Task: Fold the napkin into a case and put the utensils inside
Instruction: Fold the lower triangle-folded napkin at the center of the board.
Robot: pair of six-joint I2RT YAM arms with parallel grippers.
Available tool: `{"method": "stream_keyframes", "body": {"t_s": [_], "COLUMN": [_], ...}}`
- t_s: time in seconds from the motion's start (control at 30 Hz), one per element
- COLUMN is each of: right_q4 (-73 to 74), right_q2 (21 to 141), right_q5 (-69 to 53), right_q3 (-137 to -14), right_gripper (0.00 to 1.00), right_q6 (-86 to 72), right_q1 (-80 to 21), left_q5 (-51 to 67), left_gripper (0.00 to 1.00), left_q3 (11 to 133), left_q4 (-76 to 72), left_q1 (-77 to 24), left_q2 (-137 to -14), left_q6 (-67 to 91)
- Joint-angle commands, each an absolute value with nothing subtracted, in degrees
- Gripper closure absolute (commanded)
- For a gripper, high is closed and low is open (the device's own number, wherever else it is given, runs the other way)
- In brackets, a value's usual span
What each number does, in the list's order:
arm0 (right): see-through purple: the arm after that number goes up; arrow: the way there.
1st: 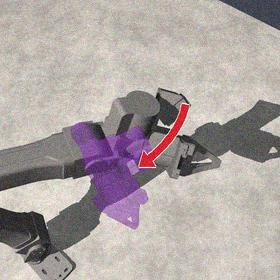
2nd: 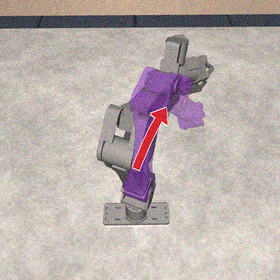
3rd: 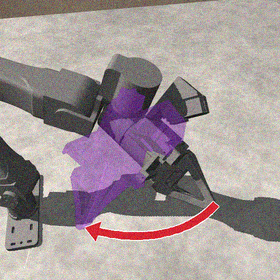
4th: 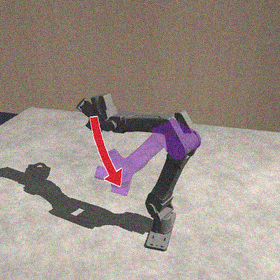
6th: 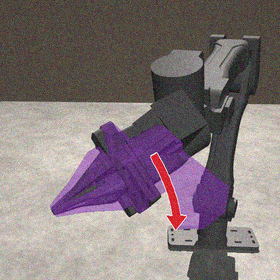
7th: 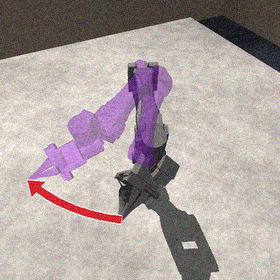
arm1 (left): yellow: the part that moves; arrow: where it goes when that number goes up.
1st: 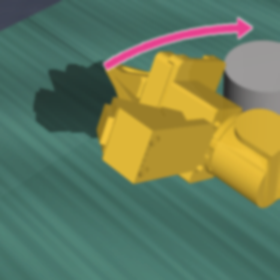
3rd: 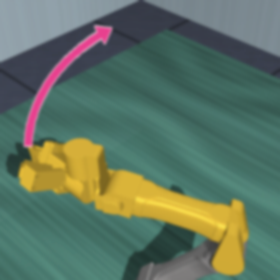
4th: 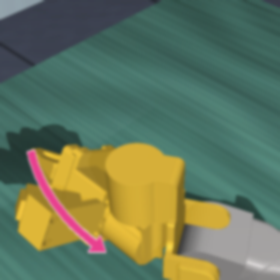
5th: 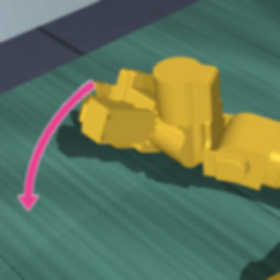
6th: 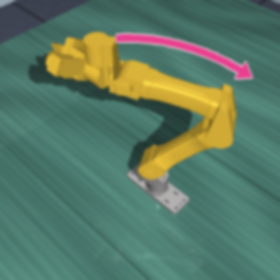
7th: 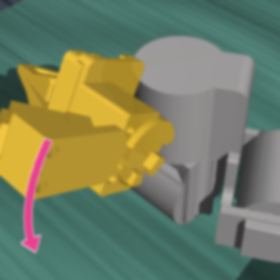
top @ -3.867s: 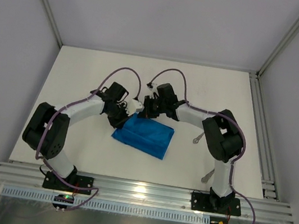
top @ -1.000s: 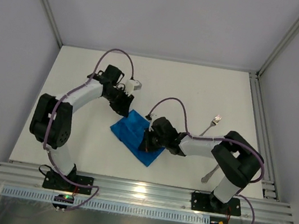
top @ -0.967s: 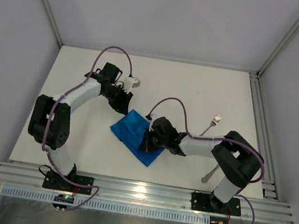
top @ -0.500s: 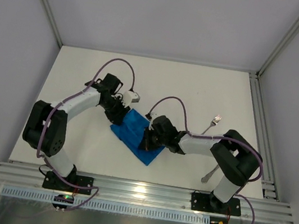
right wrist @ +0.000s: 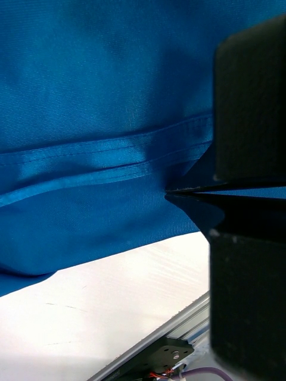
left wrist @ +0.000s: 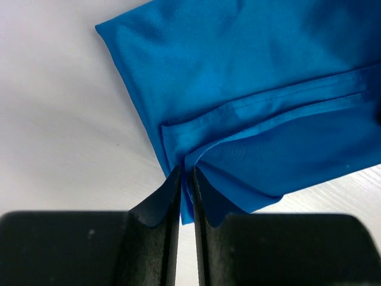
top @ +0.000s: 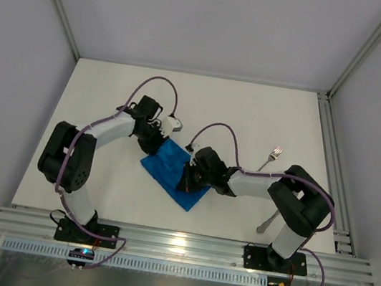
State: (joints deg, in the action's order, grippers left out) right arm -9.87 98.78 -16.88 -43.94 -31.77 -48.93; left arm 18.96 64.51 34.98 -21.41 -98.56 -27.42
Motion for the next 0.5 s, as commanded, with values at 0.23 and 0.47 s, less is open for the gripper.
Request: {"method": "stream_keyframes", "body": {"t_s": [0.23, 0.47], "right_q4": [-6.5, -6.5], "right_q2": [100.8, 101.7], "right_q5": [-15.3, -16.1], "right_q3": [-44.0, -44.5], "right_gripper": [0.96, 0.96], "right_q6": [-29.5, -29.5], "right_q1": [-47.9, -47.7], "left_q5": [20.4, 20.5], "left_gripper": [0.91, 0.88], "left_q3": [67.3, 70.7], "left_q4": [31.8, 33.3], "left_q1": [-21.5, -20.4], "left_q2": [-104.2, -99.5], "left_q6": [-25.1, -21.7]}}
